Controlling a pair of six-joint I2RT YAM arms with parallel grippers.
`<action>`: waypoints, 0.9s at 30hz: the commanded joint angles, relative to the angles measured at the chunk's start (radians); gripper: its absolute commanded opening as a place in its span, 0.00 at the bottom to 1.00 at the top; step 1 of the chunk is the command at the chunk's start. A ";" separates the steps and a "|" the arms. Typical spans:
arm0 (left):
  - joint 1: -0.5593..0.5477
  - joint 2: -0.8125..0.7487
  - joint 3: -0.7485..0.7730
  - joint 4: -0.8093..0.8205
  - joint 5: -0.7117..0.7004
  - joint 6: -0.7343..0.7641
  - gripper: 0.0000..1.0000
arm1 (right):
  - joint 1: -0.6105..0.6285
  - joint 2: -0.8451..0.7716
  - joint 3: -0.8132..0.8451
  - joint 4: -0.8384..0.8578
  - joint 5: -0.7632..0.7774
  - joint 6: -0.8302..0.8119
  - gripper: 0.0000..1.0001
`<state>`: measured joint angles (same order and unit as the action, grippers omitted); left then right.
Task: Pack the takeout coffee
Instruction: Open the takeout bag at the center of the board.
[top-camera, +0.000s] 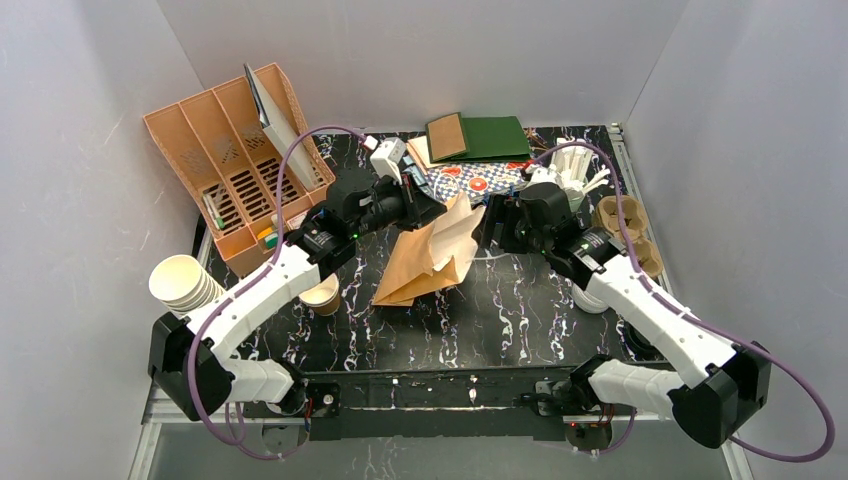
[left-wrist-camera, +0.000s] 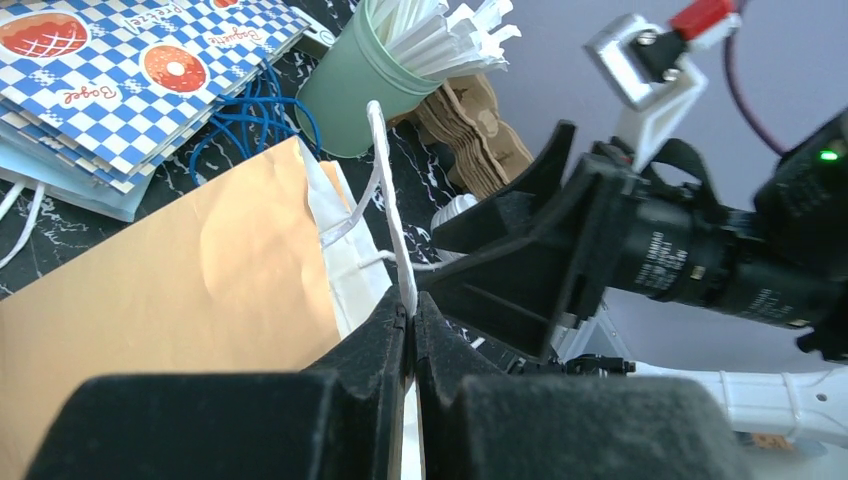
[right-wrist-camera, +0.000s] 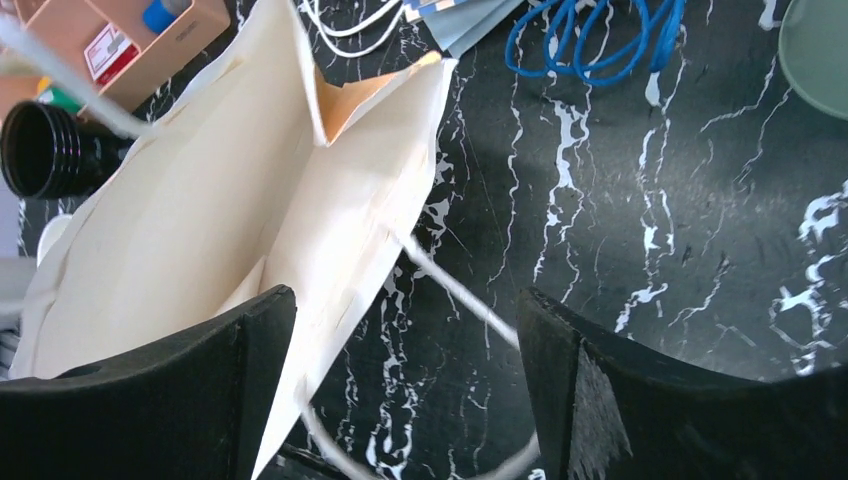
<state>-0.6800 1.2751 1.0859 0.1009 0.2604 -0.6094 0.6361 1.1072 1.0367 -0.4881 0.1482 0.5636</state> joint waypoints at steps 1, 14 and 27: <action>-0.003 -0.043 0.049 -0.011 0.045 0.017 0.00 | 0.004 0.039 -0.031 0.090 0.041 0.143 0.89; -0.003 -0.132 0.076 -0.183 -0.053 0.073 0.00 | 0.004 0.063 -0.061 0.123 0.029 0.206 0.18; -0.003 -0.113 0.379 -0.764 -0.232 0.230 0.63 | 0.008 0.086 0.208 -0.107 0.153 0.085 0.01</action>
<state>-0.6804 1.1206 1.3552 -0.4465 0.0055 -0.4217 0.6373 1.1740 1.1358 -0.5396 0.2790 0.6857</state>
